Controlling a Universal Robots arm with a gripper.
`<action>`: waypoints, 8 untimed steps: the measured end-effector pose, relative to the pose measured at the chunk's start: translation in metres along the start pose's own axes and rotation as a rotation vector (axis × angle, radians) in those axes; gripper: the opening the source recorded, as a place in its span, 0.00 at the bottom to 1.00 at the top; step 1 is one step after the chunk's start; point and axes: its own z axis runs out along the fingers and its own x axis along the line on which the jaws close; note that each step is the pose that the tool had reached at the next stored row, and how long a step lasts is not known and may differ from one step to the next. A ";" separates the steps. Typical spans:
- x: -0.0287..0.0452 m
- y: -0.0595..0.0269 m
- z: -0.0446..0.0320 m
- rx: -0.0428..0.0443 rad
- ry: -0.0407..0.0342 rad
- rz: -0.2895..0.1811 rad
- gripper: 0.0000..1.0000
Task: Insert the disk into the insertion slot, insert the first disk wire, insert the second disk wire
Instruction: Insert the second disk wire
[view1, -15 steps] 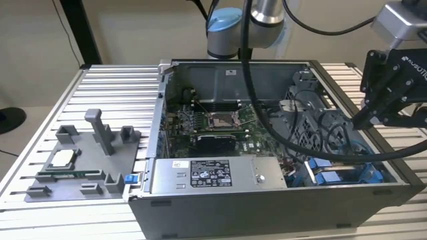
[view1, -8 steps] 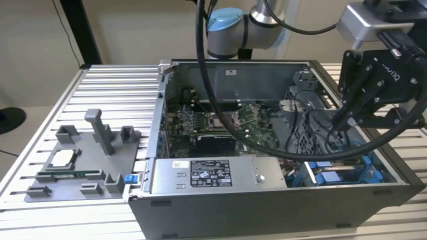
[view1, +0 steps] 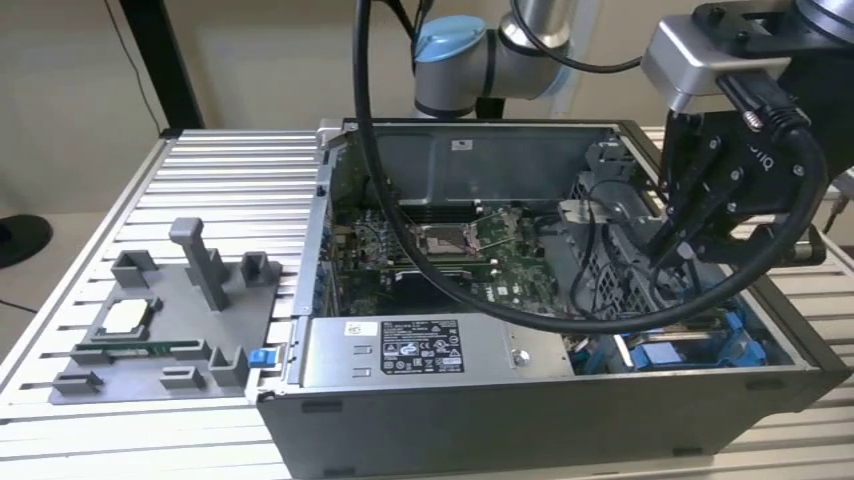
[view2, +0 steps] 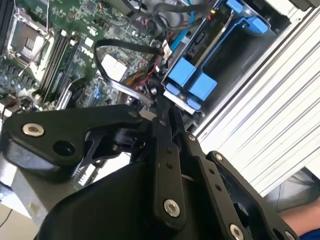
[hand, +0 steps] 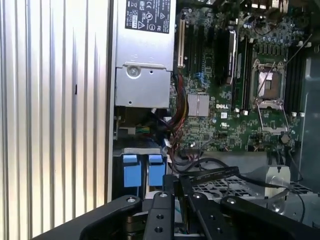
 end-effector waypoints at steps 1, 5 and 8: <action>0.0005 0.0000 0.0006 0.0021 0.0008 -0.001 0.00; 0.0020 -0.0017 0.0044 0.0056 0.0052 -0.004 0.00; 0.0031 -0.0075 0.0086 0.0054 0.0089 -0.005 0.00</action>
